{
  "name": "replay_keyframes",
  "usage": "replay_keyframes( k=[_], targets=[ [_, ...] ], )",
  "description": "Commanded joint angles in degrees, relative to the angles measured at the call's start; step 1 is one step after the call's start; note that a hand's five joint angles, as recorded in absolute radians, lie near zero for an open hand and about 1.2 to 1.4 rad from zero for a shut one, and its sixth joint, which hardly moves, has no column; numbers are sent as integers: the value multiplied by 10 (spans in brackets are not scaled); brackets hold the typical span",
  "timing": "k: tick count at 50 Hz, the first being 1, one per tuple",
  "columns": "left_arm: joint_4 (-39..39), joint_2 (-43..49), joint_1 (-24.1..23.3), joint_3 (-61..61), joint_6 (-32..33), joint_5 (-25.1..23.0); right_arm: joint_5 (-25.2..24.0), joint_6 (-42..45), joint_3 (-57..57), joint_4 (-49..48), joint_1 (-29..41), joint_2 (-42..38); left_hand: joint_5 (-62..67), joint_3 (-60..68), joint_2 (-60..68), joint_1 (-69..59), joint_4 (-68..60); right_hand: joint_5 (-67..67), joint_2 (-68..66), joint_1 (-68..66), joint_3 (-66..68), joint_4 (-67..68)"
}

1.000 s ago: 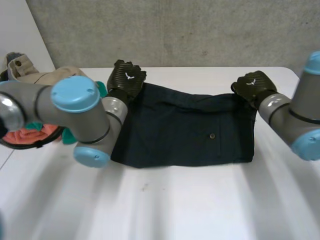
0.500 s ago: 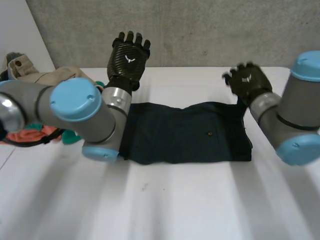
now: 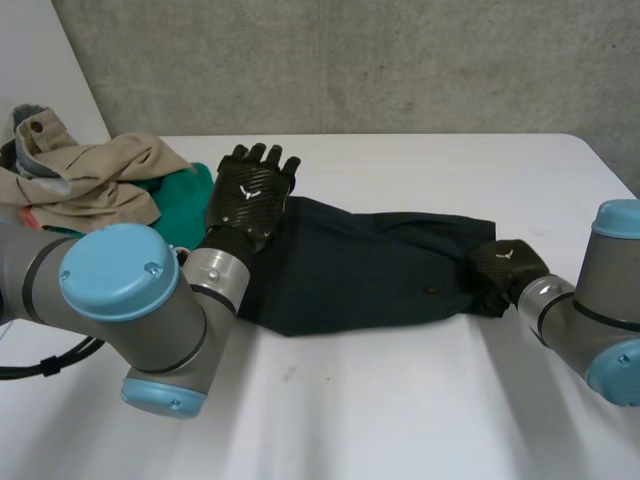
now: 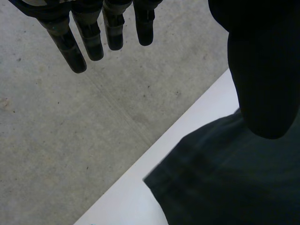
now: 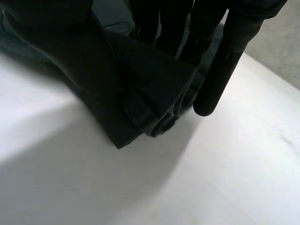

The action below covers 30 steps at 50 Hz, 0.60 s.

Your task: Fold the laundry.

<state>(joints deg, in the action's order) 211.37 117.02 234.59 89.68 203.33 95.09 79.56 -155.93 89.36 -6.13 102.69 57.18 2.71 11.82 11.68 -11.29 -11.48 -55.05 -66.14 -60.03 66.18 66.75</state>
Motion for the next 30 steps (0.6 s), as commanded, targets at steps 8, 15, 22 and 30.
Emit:
replay_keyframes(
  k=[8,15,22,30],
  targets=[
    [0,-71,1,25,0,0,33,218,27,-33,-127,73,-27,-18,-17,13,15,-150,-139,-200,138,132],
    [0,-83,5,35,-1,3,23,287,-4,-69,13,82,-27,-18,-17,13,15,-150,-139,-200,138,132],
    [0,-94,6,51,-5,3,-86,337,38,-143,177,78,-27,-18,-17,13,15,-150,-139,-200,138,132],
    [1,-99,6,55,-14,3,-138,509,79,-150,224,21,-27,-18,-17,13,15,12,23,-38,-23,-29]
  ],
)
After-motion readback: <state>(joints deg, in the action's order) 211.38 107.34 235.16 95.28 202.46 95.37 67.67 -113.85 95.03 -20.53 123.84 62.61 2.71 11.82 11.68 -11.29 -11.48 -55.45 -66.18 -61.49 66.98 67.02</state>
